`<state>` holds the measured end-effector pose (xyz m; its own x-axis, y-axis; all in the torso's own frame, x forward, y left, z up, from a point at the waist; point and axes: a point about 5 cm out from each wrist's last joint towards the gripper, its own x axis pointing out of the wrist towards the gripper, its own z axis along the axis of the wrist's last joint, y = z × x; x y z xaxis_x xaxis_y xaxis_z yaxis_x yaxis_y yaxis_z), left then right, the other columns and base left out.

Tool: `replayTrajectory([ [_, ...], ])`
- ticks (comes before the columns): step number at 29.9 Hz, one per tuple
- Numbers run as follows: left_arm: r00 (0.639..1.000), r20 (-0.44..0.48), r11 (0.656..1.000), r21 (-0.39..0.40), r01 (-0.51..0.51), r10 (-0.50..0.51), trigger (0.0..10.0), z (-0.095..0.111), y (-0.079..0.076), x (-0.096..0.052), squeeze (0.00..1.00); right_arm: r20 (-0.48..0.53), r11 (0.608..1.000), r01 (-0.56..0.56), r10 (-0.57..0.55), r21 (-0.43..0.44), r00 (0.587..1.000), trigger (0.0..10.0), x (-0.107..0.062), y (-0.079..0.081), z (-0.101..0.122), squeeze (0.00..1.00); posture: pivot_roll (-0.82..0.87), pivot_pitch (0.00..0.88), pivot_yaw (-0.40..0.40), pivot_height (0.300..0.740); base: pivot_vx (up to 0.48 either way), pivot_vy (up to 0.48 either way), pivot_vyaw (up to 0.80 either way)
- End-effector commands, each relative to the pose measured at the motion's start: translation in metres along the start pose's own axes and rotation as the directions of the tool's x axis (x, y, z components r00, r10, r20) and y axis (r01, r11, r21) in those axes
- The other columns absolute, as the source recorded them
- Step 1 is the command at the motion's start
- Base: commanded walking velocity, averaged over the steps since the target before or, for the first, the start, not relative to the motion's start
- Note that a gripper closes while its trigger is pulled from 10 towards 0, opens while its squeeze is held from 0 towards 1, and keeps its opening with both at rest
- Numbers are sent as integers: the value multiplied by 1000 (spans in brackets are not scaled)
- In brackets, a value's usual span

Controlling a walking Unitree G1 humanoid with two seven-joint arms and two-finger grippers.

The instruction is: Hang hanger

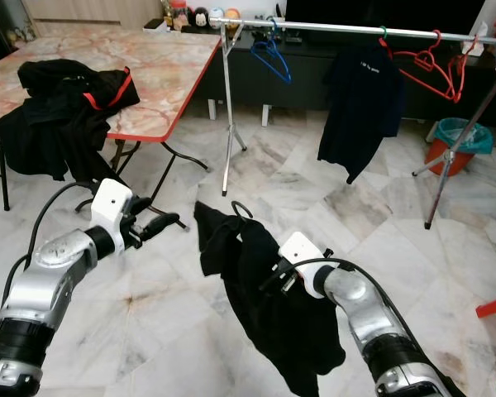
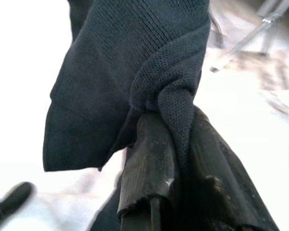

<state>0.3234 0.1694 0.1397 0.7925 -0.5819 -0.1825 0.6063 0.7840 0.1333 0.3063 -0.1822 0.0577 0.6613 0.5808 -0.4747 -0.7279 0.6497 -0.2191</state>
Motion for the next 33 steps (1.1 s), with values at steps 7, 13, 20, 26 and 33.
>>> replayTrajectory([
  [7, 997, 35, 998, 0, 70, -70, 10000, 10, 0, -6, 0, 57, 971, -227, 231, -75, 971, 10000, -22, -5, 8, 0, -102, 0, -11, 740, 0, 0, 0],
  [13, 969, 73, 972, -9, 236, -234, 10000, 26, -4, -16, 0, 68, 918, -386, 393, -93, 917, 10000, -30, 2, 6, 0, -86, 0, -18, 740, 0, 0, 0],
  [20, 897, -17, 896, -39, 442, -442, 10000, 11, -21, -28, 0, 121, 835, -546, 550, -66, 826, 10000, -35, 11, 11, 0, -74, 0, -29, 740, 0, 0, 0],
  [26, 854, -65, 856, -64, 513, -517, 10000, 1, -31, -32, 0, 117, 813, -574, 582, -91, 805, 10000, -34, 15, 13, 0, -72, 0, -31, 740, 0, 0, 0],
  [33, 799, -143, 812, -104, 575, -584, 10000, -14, -40, -39, 1000, 105, 798, -593, 602, -102, 792, 10000, -35, 16, 11, 0, -73, 0, -31, 740, 0, 0, 0],
])
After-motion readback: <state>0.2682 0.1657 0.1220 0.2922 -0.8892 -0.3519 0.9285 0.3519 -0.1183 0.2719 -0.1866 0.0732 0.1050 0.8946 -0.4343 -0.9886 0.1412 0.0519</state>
